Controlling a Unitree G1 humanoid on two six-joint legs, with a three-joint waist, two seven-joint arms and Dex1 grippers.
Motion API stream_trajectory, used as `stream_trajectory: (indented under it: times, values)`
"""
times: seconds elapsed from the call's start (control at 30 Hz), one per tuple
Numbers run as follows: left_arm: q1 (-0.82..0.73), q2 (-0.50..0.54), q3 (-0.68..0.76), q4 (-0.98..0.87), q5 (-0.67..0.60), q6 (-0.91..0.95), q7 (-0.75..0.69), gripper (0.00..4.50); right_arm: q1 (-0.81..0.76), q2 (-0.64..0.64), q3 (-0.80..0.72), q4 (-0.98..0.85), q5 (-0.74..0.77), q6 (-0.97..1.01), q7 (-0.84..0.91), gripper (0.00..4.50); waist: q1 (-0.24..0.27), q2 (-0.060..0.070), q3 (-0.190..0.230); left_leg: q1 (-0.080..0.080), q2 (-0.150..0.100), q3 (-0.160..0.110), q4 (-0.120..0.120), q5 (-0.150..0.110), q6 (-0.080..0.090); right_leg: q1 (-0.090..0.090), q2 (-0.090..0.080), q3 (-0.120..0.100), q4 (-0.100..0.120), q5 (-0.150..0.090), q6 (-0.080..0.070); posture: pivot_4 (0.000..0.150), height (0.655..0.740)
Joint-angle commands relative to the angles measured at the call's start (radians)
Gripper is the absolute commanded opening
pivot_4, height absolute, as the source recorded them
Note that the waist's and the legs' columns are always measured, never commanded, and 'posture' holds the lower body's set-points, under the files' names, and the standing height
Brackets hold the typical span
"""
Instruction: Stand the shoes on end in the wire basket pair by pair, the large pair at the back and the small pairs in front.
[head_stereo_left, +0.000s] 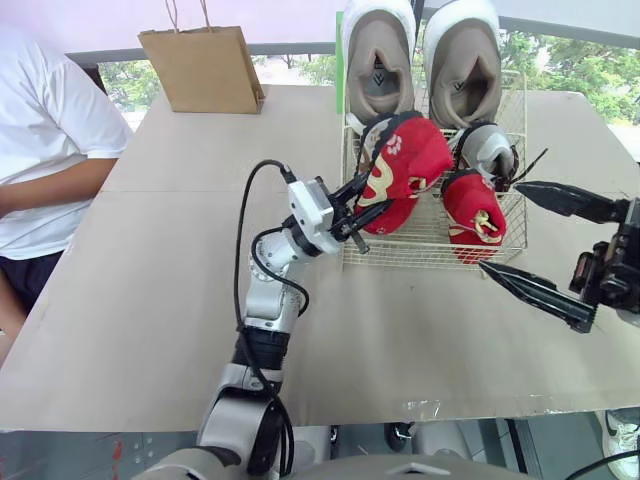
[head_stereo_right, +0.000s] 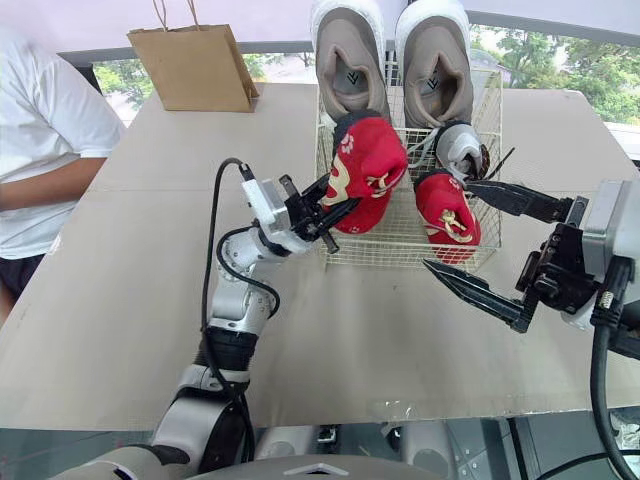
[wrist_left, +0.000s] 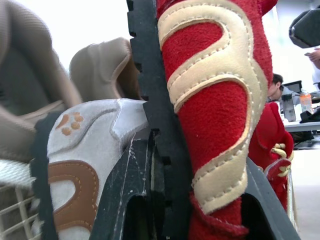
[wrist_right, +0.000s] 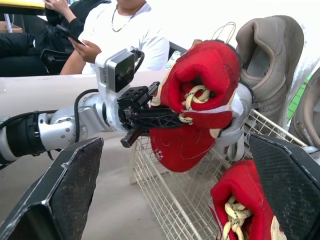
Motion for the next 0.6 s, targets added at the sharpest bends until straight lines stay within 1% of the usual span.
stream_trajectory:
  times: [0.03,0.07,0.13,0.17,0.2,0.23,0.27,0.3,0.33,0.43,0.6]
  values:
    - [0.001,0.032,-0.020,0.060,0.037,-0.026,0.004,0.78,0.001,-0.010,-0.033,-0.023,0.012,-0.028,-0.004,4.50,0.000,0.001,-0.001,0.000,0.000,0.000,0.000,0.000,0.000,0.001,0.000,-0.001,0.000,0.000,0.000,0.150,0.7400]
    - [0.013,0.051,-0.018,0.053,0.036,-0.008,0.006,0.78,0.002,-0.009,-0.030,-0.022,0.010,-0.029,-0.003,4.50,-0.001,0.001,-0.001,0.001,0.000,0.000,0.000,0.000,0.000,0.001,0.000,-0.001,0.000,0.000,0.000,0.150,0.7400]
    - [0.046,0.099,-0.020,0.003,0.025,0.028,-0.005,1.80,0.005,-0.008,-0.024,-0.021,0.007,-0.032,0.002,4.50,-0.003,0.003,-0.003,0.002,0.000,0.000,0.000,0.000,0.000,0.002,-0.001,-0.001,0.000,0.000,0.000,0.150,0.7400]
    - [0.065,0.122,-0.018,-0.035,0.012,0.064,0.000,2.10,0.007,-0.007,-0.022,-0.018,0.006,-0.033,0.005,4.50,-0.005,0.004,-0.003,0.002,0.000,0.000,0.000,0.000,0.000,0.002,-0.001,0.000,0.000,0.000,0.000,0.150,0.7400]
    - [0.084,0.146,-0.019,-0.074,-0.001,0.107,0.004,2.60,0.008,-0.005,-0.019,-0.016,0.005,-0.035,0.008,4.50,-0.006,0.005,-0.004,0.002,0.001,0.000,0.000,0.000,0.000,0.002,-0.001,0.000,0.000,0.000,0.000,0.150,0.7400]
    - [0.103,0.168,-0.019,-0.112,-0.014,0.148,0.010,3.20,0.009,-0.004,-0.015,-0.015,0.003,-0.037,0.012,4.50,-0.006,0.006,-0.004,0.002,0.001,0.000,0.000,0.000,0.000,0.002,-0.001,0.000,0.000,0.000,0.000,0.150,0.7400]
    - [0.125,0.191,-0.014,-0.158,-0.025,0.194,0.026,3.65,0.012,-0.001,-0.009,-0.013,-0.003,-0.040,0.016,4.50,-0.006,0.007,-0.005,0.002,0.002,0.000,0.000,0.000,0.000,0.002,-0.001,0.000,0.000,0.000,0.000,0.150,0.7400]
    - [0.144,0.211,-0.008,-0.204,-0.041,0.242,0.042,4.26,0.013,0.002,-0.002,-0.010,-0.008,-0.043,0.020,4.50,-0.006,0.007,-0.005,0.002,0.002,-0.001,0.000,0.000,0.000,0.002,-0.001,0.000,0.000,0.000,0.000,0.150,0.7400]
    - [0.166,0.236,0.001,-0.261,-0.068,0.300,0.054,4.39,0.015,0.006,0.007,-0.006,-0.017,-0.046,0.024,4.50,-0.006,0.007,-0.005,0.002,0.002,-0.001,0.000,0.000,0.000,0.002,-0.001,0.000,0.000,0.000,0.000,0.150,0.7400]
    - [0.223,0.310,0.024,-0.413,-0.134,0.431,0.070,4.39,0.027,0.019,0.029,0.005,-0.038,-0.056,0.039,4.50,-0.007,0.007,-0.004,0.002,0.002,-0.001,0.000,0.000,0.000,0.001,-0.001,0.000,0.000,0.000,0.000,0.150,0.7400]
    - [0.282,0.395,0.070,-0.557,-0.238,0.606,0.099,4.39,0.055,0.035,0.048,0.024,-0.071,-0.065,0.072,4.50,-0.004,0.008,-0.003,0.000,0.003,-0.002,-0.001,0.000,-0.001,0.000,-0.002,-0.001,-0.002,-0.001,0.000,0.150,0.7400]
